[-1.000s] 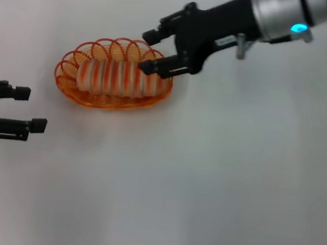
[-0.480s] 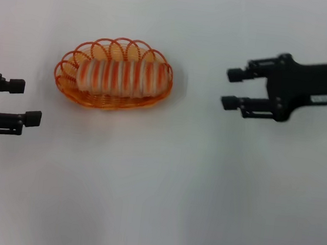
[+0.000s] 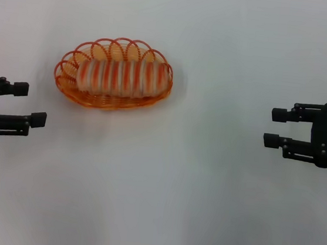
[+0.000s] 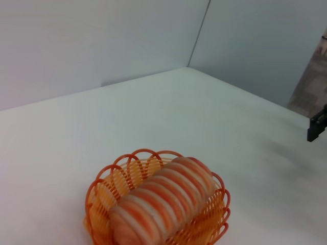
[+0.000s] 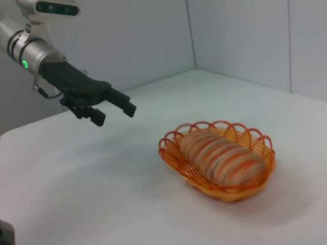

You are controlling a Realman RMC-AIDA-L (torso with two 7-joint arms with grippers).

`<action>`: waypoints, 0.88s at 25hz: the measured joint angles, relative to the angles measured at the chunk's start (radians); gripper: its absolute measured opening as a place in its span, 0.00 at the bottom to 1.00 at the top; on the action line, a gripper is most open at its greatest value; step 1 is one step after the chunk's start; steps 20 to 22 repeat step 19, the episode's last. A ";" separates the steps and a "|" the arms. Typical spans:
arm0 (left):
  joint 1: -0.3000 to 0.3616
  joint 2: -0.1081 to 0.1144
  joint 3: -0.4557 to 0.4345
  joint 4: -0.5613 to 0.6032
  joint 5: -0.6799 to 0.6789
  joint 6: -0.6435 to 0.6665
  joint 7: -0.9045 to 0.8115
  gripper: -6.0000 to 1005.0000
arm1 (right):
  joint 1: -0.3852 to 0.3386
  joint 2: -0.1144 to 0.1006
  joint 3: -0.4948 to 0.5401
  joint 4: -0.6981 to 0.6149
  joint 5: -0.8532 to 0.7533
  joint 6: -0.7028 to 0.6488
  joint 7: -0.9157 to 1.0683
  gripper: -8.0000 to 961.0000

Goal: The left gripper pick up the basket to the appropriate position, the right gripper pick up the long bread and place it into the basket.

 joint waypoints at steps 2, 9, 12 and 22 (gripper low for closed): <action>0.000 0.000 0.000 -0.010 0.000 -0.008 0.012 0.87 | -0.008 -0.001 0.005 0.001 -0.001 0.004 -0.002 0.62; 0.009 -0.004 -0.002 -0.023 0.000 -0.033 0.031 0.87 | -0.007 0.000 0.016 0.005 -0.002 0.010 -0.008 0.61; 0.011 -0.007 0.000 -0.023 0.002 -0.033 0.032 0.87 | 0.000 0.005 0.016 0.005 -0.002 0.010 -0.008 0.61; 0.011 -0.009 0.005 -0.023 0.011 -0.034 0.032 0.87 | 0.015 0.009 0.010 0.006 -0.002 0.011 -0.008 0.61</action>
